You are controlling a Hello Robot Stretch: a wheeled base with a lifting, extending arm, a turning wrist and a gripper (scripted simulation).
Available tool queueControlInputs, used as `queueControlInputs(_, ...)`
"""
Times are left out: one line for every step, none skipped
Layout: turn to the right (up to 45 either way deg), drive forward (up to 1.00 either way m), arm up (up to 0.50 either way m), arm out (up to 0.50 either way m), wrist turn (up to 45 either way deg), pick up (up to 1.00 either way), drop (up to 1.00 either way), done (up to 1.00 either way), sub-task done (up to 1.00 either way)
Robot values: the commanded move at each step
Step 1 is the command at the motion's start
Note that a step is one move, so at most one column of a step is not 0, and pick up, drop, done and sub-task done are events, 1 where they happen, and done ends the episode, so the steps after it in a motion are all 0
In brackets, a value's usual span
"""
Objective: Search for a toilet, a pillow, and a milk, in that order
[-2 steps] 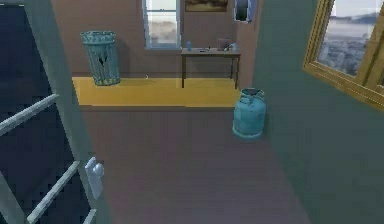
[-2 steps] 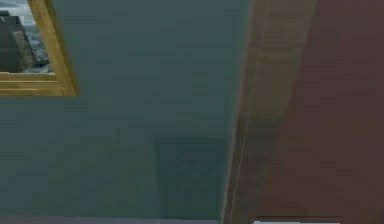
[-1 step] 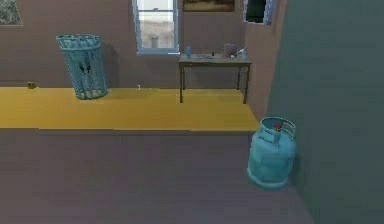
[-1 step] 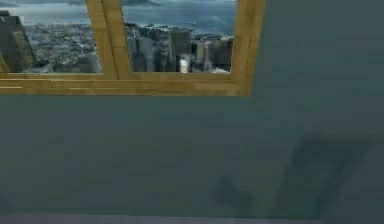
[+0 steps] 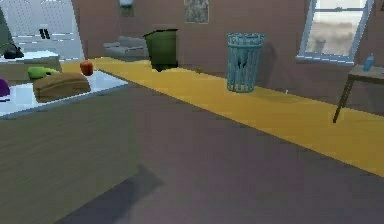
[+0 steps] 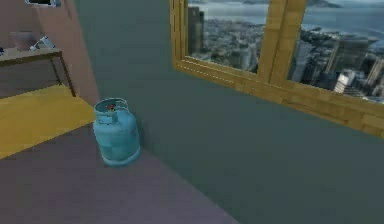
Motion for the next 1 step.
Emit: queueControlInputs(0.0,0.25,0.0,0.0,0.0,0.0,0.0,0.0,0.0)
